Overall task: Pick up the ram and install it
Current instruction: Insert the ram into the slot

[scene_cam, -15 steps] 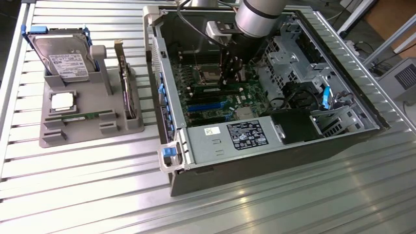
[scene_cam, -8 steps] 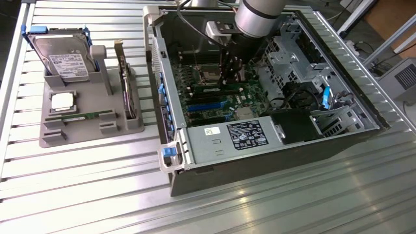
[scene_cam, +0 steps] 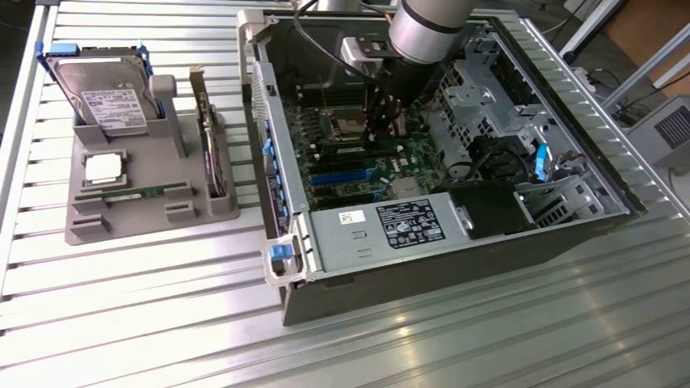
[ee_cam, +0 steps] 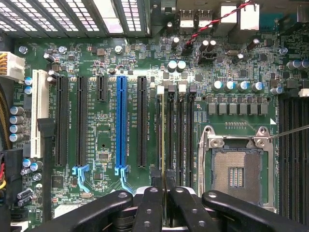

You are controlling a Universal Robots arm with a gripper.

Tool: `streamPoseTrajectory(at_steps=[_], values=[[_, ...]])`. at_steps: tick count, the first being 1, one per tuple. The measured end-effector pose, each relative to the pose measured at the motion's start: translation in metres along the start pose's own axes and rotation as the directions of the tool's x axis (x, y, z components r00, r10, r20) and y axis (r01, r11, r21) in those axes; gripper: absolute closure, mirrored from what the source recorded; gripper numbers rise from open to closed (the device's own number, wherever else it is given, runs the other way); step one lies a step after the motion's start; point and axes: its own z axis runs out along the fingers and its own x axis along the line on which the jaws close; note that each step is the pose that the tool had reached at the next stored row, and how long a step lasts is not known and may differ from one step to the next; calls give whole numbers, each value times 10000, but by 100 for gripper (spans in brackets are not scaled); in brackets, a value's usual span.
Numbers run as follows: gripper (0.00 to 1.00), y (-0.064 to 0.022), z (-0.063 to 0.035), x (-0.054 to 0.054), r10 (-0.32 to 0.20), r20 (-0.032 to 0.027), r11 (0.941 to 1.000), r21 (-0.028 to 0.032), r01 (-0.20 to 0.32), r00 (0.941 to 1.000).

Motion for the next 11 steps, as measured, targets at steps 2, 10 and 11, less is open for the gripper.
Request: streamPoseTrajectory(at_steps=[2, 10, 11], values=[[88, 0, 1, 0, 0, 1, 10000, 1, 0, 10000], [80, 0, 1, 0, -1, 1, 10000, 1, 1, 10000], [80, 0, 0, 0, 0, -5, 10000, -1, 0, 10000]])
